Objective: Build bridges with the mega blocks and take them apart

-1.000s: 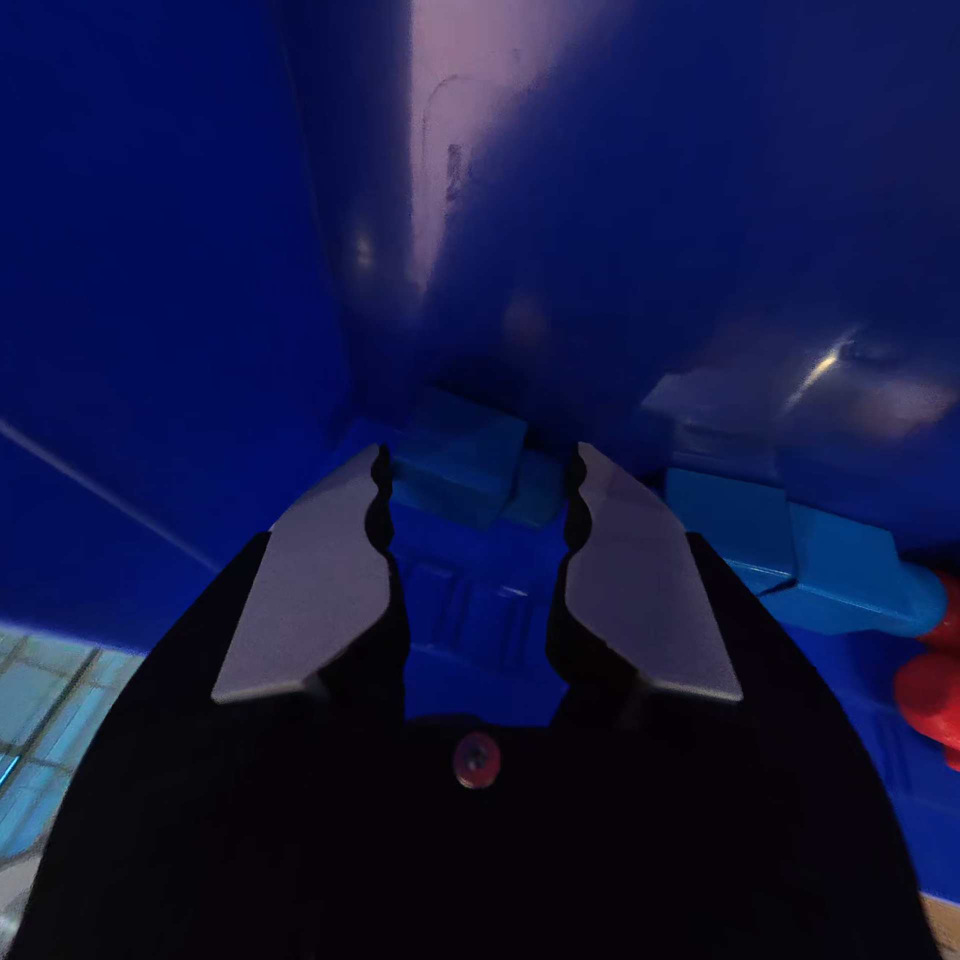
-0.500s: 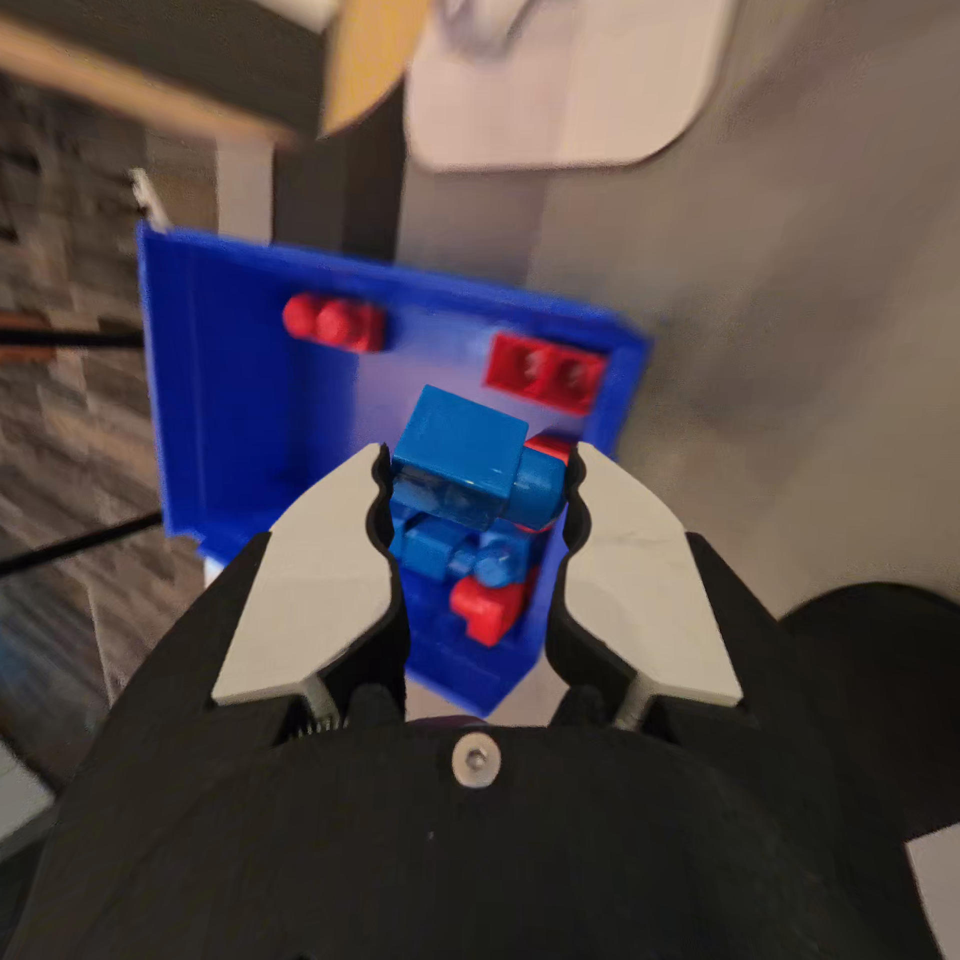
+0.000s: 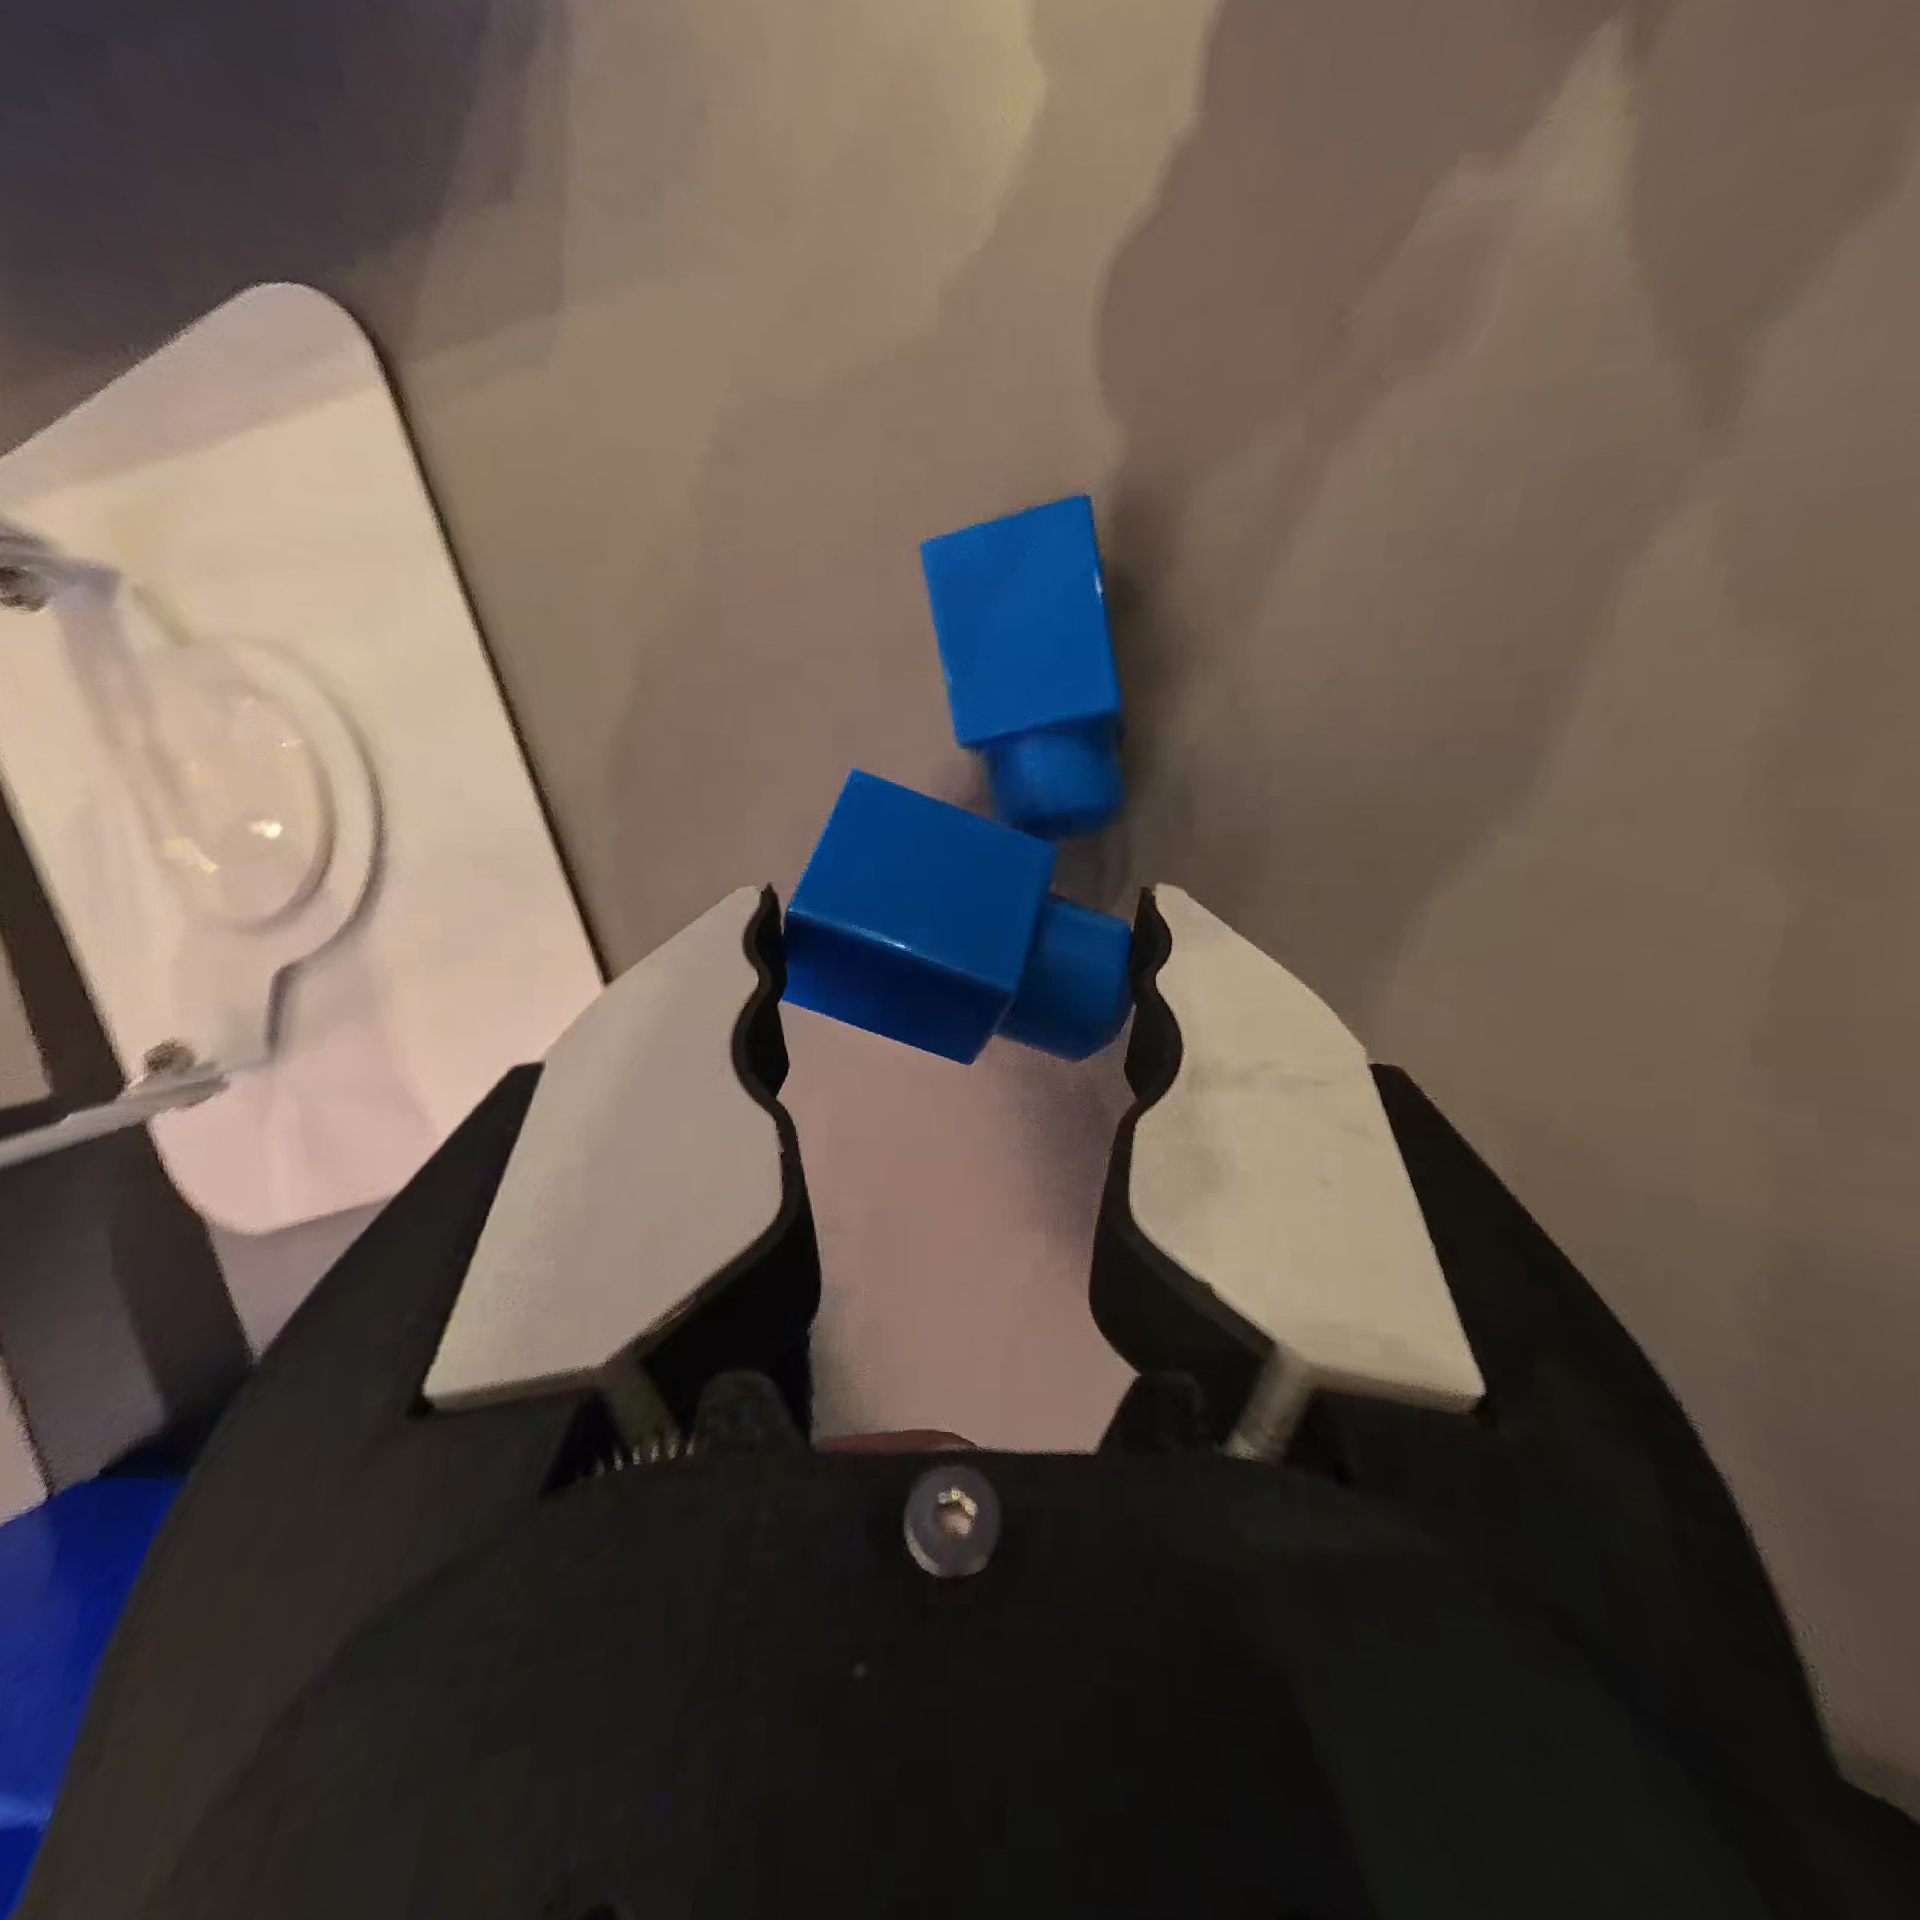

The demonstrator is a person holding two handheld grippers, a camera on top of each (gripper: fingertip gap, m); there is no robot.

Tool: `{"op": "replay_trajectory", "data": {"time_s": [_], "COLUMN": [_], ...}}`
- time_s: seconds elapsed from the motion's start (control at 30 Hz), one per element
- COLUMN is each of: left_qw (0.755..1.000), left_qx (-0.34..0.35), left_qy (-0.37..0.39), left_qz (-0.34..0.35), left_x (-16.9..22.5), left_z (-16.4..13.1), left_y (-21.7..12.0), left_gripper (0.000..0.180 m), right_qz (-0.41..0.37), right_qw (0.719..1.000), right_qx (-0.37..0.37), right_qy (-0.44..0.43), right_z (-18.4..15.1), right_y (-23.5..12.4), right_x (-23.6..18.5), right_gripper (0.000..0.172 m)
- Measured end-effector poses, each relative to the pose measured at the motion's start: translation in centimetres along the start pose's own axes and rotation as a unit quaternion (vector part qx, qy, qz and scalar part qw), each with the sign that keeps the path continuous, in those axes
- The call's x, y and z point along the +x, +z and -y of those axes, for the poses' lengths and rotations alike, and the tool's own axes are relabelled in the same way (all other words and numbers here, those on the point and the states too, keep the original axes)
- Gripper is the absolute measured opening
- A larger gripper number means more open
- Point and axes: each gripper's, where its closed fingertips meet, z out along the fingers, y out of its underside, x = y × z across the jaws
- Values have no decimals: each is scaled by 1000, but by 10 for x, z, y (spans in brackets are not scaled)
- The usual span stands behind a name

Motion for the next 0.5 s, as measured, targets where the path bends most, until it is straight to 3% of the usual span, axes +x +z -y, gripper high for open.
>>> {"op": "replay_trajectory", "data": {"time_s": [0.17,0.23,0.37,0.5], "left_qw": [997,998,996,991], "left_qx": [22,13,75,72], "left_qy": [-1,-4,-39,-73], "left_qz": [-73,-54,-20,90], "left_x": [20,17,11,-29], "left_z": [13,9,8,-30], "left_y": [21,20,-20,-82], "left_gripper": [66,83,81,69], "right_qz": [7,9,10,8], "right_qw": [1000,1000,1000,999], "right_qx": [-4,-8,-12,-17], "right_qy": [8,15,26,34], "right_z": [-5,-8,-13,-17], "right_y": [4,6,7,8], "right_x": [2,4,6,8], "right_gripper": [1,0,0,0]}}
